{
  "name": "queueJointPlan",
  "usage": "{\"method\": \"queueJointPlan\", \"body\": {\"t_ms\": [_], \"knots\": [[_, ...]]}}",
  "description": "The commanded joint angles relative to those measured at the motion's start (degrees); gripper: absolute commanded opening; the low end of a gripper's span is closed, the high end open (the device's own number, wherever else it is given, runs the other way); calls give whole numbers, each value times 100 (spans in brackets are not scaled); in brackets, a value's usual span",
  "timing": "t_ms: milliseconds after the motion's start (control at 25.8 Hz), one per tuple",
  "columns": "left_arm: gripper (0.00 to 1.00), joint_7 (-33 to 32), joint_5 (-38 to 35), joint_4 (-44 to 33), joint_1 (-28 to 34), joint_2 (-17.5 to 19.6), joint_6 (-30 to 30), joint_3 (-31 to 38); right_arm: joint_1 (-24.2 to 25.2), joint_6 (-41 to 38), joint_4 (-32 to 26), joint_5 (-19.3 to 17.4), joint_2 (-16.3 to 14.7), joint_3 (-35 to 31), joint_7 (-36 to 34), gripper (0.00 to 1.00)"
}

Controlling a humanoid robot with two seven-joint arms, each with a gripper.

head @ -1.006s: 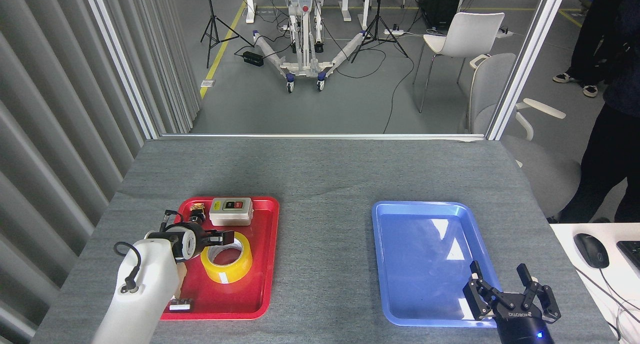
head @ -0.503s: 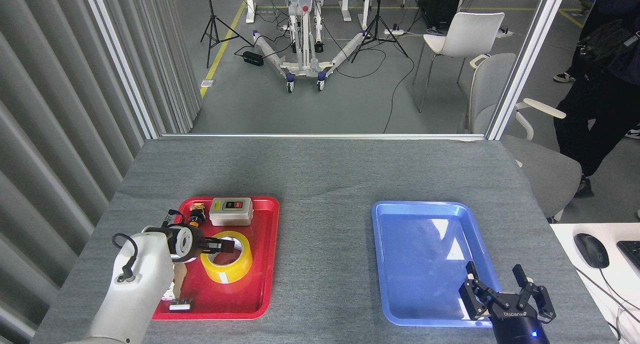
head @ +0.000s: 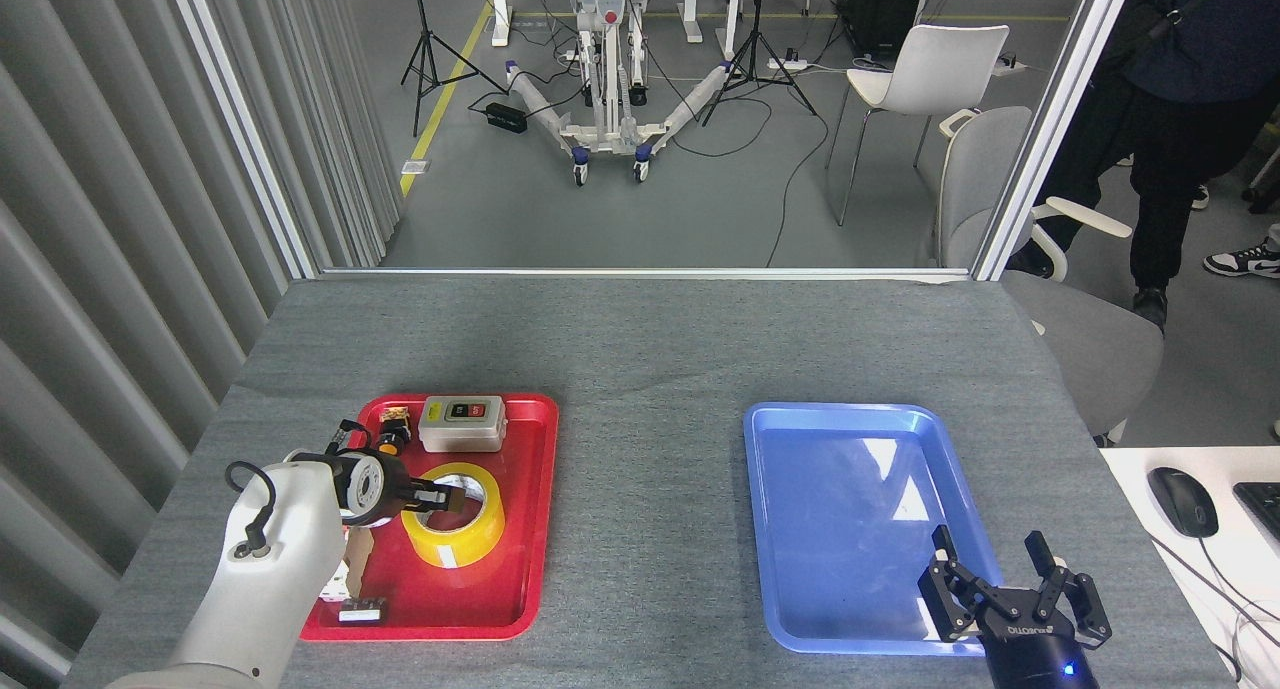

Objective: Place and move tape with both arms
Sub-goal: 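Grasp the yellow tape roll with the left gripper and lift it, then carry the tape out of the red tray and set it on the table between trays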

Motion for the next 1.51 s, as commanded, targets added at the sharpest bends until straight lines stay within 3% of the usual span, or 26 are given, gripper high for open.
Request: {"method": "queueJointPlan", "body": {"t_ms": [0, 271, 387, 1006, 1200, 1316, 1470], "knots": [[71, -1, -4, 3, -1, 11, -185, -1, 0, -1, 8, 0, 0, 6, -1, 100], [51, 122, -13, 29, -10, 29, -449, -1, 0, -1, 8, 9, 8, 6, 7, 100], [37, 122, -22, 47, -19, 29, -476, -1, 0, -1, 8, 9, 35, 6, 7, 100], [3, 131, 31, 179, -124, 91, -484, 17, -9, -1, 17, 114, 70, 6, 7, 100], [2, 693, 154, 82, -142, 73, -212, 263, -9, -1, 17, 61, 35, 15, -1, 100], [2, 1133, 594, -173, -63, 73, 210, 509, 0, 8, 8, 35, 0, 50, -10, 100], [2, 1124, 2571, -771, 113, 134, 614, 694, 0, 17, -1, -35, -115, 59, -10, 100]]}}
